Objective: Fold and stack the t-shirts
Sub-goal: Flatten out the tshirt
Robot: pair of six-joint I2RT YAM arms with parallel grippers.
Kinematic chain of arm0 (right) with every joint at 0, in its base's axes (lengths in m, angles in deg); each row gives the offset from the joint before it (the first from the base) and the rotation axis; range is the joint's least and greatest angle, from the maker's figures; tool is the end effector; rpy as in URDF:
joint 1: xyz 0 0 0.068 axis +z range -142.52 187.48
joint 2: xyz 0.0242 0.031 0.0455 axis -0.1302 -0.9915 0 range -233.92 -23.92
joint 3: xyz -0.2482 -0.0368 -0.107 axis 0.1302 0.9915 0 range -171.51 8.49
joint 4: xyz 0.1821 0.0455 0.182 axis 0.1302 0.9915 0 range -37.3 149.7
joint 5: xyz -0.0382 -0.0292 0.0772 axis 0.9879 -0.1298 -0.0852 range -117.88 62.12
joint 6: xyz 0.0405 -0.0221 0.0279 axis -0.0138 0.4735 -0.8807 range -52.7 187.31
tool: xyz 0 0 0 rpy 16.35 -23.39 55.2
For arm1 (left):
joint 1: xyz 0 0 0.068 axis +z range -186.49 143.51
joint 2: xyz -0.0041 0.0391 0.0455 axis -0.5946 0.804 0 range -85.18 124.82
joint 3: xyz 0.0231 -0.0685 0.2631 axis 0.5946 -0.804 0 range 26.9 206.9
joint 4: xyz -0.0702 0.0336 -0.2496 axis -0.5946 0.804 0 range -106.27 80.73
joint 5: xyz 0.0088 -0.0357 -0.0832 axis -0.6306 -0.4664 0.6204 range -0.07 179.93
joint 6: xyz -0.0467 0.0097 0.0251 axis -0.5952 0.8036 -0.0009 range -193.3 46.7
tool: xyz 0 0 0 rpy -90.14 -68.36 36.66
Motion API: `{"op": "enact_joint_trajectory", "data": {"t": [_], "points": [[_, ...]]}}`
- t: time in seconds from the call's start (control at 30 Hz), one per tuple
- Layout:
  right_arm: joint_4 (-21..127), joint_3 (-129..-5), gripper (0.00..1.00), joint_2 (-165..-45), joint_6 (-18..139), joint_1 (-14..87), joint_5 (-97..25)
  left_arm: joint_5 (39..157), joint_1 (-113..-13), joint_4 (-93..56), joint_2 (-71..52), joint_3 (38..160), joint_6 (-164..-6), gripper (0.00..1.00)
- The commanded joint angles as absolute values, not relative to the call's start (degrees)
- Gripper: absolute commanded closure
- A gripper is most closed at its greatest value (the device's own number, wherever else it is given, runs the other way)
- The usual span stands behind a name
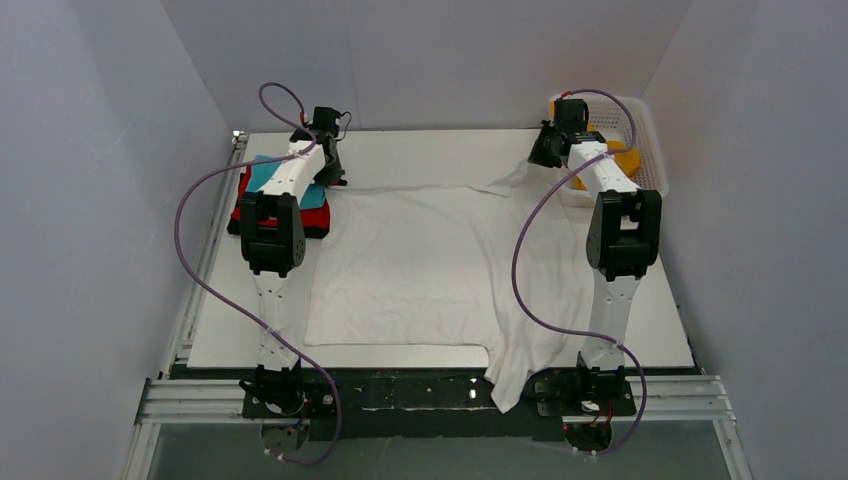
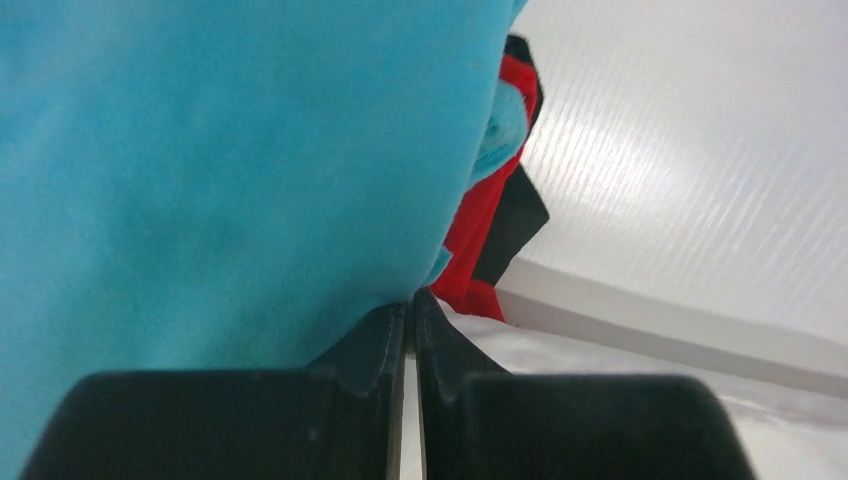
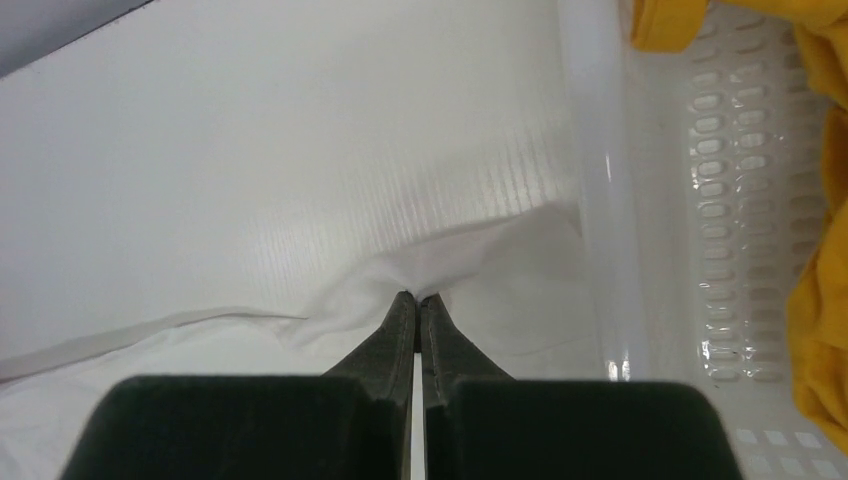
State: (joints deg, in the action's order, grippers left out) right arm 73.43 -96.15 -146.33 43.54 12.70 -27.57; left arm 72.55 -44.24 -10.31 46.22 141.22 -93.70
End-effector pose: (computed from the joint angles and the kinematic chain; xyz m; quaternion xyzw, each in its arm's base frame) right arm 0.4968 0.0452 0.2505 0.1463 0.8887 0.1063 0.4212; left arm 0.5422 -0.0632 0.2547 -0.1737 0.8103 -0.0104 0.5597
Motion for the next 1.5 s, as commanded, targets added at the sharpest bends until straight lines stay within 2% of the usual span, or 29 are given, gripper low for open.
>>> {"op": "enact_joint_trajectory", "data": {"t": [0.0, 0.13, 0.17, 0.2, 0.3, 0.33, 0.4, 0.43, 0.47, 0.5, 0.53, 0.67, 0.83, 1.0, 1.2, 1.47], "points": [[71.5, -100.7, 0.99, -146.0, 41.5, 12.6, -29.4, 68.4, -44.0, -4.7, 47.7, 146.7, -93.9, 1.00], [71.2, -102.3, 0.99, -147.4, 41.1, 12.6, -28.2, 69.5, -44.0, -5.4, 48.5, 147.4, -95.0, 1.00], [72.0, -103.8, 0.99, -148.3, 41.1, 12.6, -28.1, 68.6, -44.0, -5.0, 48.6, 147.7, -95.6, 0.97], [73.0, -105.6, 0.99, -149.5, 41.1, 12.6, -28.2, 67.6, -44.0, -4.4, 48.6, 147.7, -96.3, 0.86], [76.7, -112.5, 0.86, -154.1, 42.0, 12.6, -29.9, 67.6, -44.0, -4.2, 47.5, 147.1, -96.6, 0.48], [79.0, -115.5, 0.79, -155.8, 42.6, 12.6, -30.4, 67.8, -44.0, -4.1, 47.0, 147.0, -96.2, 0.37], [84.1, -121.9, 0.62, -158.4, 43.6, 12.6, -31.8, 68.0, -44.0, -3.7, 45.6, 146.8, -95.4, 0.22], [85.8, -123.3, 0.52, -158.8, 44.1, 12.6, -33.2, 68.4, -44.0, -3.5, 44.0, 146.2, -95.4, 0.04], [86.1, -122.9, 0.41, -158.3, 44.4, 12.7, -34.5, 68.9, -44.0, -3.5, 42.8, 145.3, -95.5, 0.02], [85.6, -120.1, 0.31, -157.2, 44.6, 12.8, -35.3, 69.8, -44.1, -3.8, 41.2, 144.3, -95.7, 0.02], [84.8, -117.8, 0.27, -155.1, 45.0, 13.0, -35.9, 70.9, -44.2, -4.2, 39.7, 143.0, -96.1, 0.02], [81.9, -107.4, 0.20, -148.4, 46.3, 14.5, -37.0, 73.9, -45.8, -6.6, 33.2, 138.4, -97.6, 0.02], [82.0, -98.2, 0.18, -144.0, 43.6, 15.9, -38.6, 76.5, -50.2, -7.0, 26.2, 133.8, -97.1, 0.02], [78.1, -90.8, 0.17, -143.0, 38.8, 16.6, -41.4, 83.3, -55.2, -9.5, 19.4, 122.2, -100.1, 0.02], [77.8, -93.6, 0.17, -147.6, 37.8, 16.9, -40.4, 94.2, -59.2, -16.7, 14.0, 101.4, -108.9, 0.02], [77.0, -96.0, 0.17, -153.3, 37.0, 16.9, -40.0, 95.3, -60.4, -20.6, 10.8, 85.5, -114.8, 0.02]]}}
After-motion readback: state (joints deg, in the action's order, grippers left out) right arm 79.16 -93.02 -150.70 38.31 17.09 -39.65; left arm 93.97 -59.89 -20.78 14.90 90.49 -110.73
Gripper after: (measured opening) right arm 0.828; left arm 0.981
